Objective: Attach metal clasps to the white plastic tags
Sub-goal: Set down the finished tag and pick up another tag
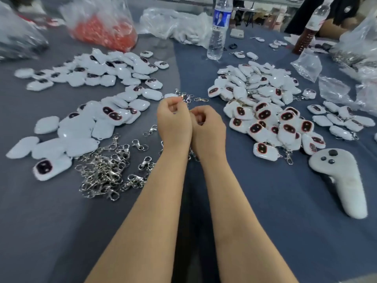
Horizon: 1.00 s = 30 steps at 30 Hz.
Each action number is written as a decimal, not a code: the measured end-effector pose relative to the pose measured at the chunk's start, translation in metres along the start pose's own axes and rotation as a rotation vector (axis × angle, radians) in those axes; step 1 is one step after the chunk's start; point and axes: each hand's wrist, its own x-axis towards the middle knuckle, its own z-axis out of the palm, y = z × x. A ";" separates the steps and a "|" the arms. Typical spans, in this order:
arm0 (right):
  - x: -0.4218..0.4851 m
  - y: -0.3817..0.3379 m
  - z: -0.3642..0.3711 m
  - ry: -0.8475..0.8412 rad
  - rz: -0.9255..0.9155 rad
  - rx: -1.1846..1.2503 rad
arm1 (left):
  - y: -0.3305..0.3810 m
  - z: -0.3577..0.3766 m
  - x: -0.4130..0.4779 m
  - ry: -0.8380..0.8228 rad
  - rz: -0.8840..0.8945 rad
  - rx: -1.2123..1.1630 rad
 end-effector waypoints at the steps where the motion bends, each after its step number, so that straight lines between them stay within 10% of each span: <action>1: -0.005 -0.005 0.012 -0.052 -0.003 -0.016 | 0.000 -0.016 0.004 0.038 0.003 0.001; 15: -0.027 -0.032 0.126 -0.491 -0.267 -0.615 | 0.004 -0.125 0.041 0.311 -0.032 -0.042; 24: -0.027 -0.025 0.115 -0.318 -0.254 -0.548 | 0.007 -0.115 0.045 0.286 -0.037 -0.023; 30: -0.016 -0.034 0.080 -0.291 -0.179 -0.060 | 0.006 -0.107 0.036 0.220 -0.019 0.153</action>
